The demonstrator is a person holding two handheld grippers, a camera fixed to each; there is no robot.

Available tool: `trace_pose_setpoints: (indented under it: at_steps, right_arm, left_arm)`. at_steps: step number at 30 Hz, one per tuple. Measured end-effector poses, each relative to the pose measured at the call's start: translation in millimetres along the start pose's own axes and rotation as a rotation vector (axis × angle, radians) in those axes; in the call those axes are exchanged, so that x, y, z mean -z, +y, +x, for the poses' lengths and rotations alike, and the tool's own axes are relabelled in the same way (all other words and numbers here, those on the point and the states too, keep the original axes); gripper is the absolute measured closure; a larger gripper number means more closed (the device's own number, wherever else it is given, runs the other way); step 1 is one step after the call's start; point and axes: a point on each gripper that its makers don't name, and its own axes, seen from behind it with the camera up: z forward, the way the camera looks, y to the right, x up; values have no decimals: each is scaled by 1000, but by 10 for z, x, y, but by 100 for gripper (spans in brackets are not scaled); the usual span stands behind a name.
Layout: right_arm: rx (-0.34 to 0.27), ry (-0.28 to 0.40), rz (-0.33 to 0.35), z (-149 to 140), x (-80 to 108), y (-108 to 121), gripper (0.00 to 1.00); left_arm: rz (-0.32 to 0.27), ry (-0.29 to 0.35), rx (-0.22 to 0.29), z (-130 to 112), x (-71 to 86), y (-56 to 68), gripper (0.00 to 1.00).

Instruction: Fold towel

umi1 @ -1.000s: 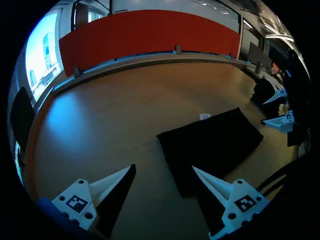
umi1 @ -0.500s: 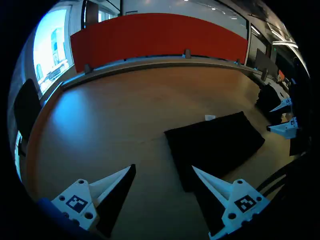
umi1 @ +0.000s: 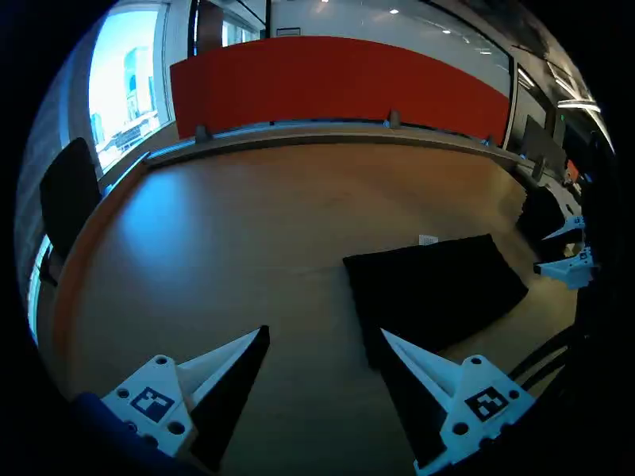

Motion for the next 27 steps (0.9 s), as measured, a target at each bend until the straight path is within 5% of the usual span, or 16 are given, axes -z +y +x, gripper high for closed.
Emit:
trace_pose_setpoints:
  at_steps: [27]
  right_arm:
    - [131, -70, 116, -163, -33, -168, 12]
  left_arm:
    - [65, 71, 37, -117, 460, -212, 7]
